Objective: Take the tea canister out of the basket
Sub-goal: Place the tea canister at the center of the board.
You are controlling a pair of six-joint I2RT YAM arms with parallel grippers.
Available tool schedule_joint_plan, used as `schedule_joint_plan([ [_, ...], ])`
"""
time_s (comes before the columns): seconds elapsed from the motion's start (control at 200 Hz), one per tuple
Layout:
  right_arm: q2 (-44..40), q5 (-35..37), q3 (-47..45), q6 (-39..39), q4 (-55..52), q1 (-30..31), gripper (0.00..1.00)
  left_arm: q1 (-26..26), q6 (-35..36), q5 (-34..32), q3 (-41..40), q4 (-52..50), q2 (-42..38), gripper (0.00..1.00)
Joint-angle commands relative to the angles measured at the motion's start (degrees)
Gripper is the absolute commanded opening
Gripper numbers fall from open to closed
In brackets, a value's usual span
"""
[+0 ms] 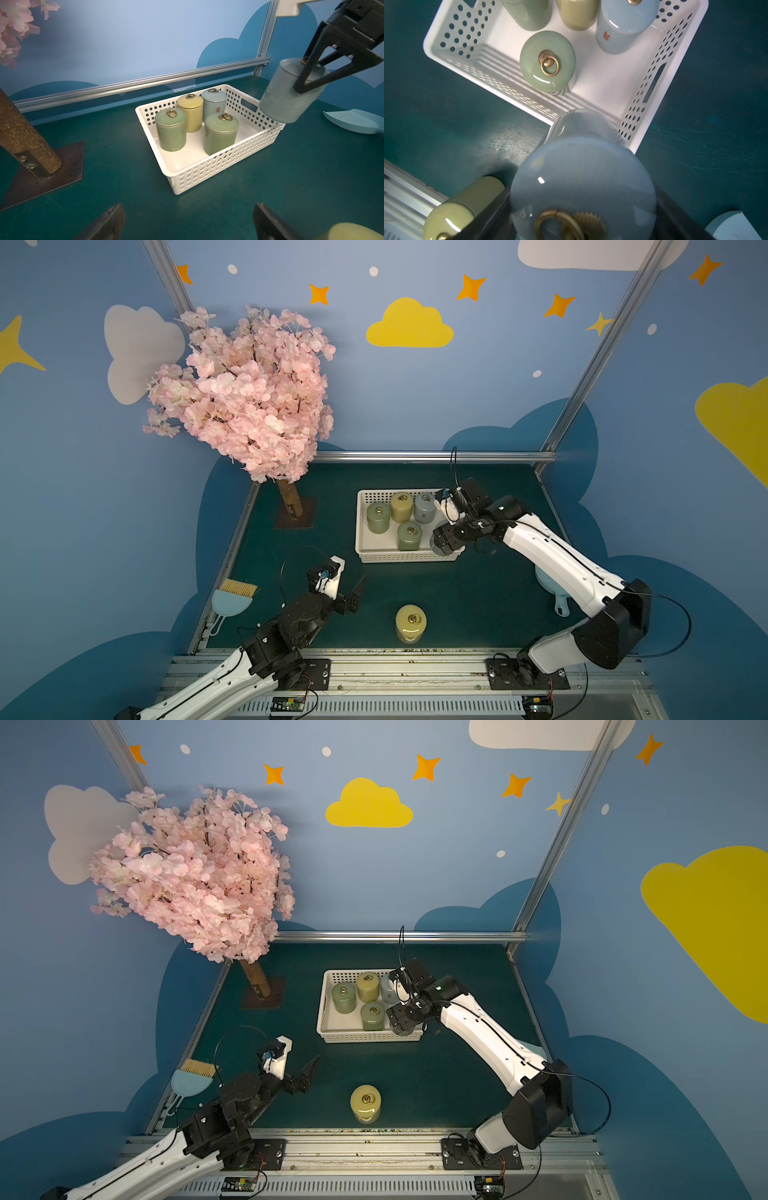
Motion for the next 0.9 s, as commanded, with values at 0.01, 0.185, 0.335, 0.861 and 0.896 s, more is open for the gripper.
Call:
schedule_joint_plan([
  [0.01, -4.24, -0.32, -0.92, 2.31, -0.34, 1.35, 0.54, 0.25, 0.56, -0.40, -0.62, 1.39, -0.47, 1.00],
  [0.185, -7.33, 0.22, -4.28, 4.69, -1.04, 3.43, 0.53, 0.27, 0.58, -0.36, -0.49, 1.39, -0.59, 1.00],
  [0.335, -9.22, 0.31, -6.79, 7.06, -1.81, 5.61, 0.53, 0.27, 0.60, -0.30, -0.47, 1.32, -0.63, 1.00],
  [0.861, -15.34, 3.73, -16.43, 17.40, -1.34, 14.76, 0.53, 0.25, 0.52, -0.41, -0.56, 1.21, -0.81, 1.00],
  [0.896, -15.72, 3.70, -17.36, 18.11, -1.01, 15.21, 0.53, 0.25, 0.53, -0.49, -0.56, 1.21, -0.77, 1.00],
])
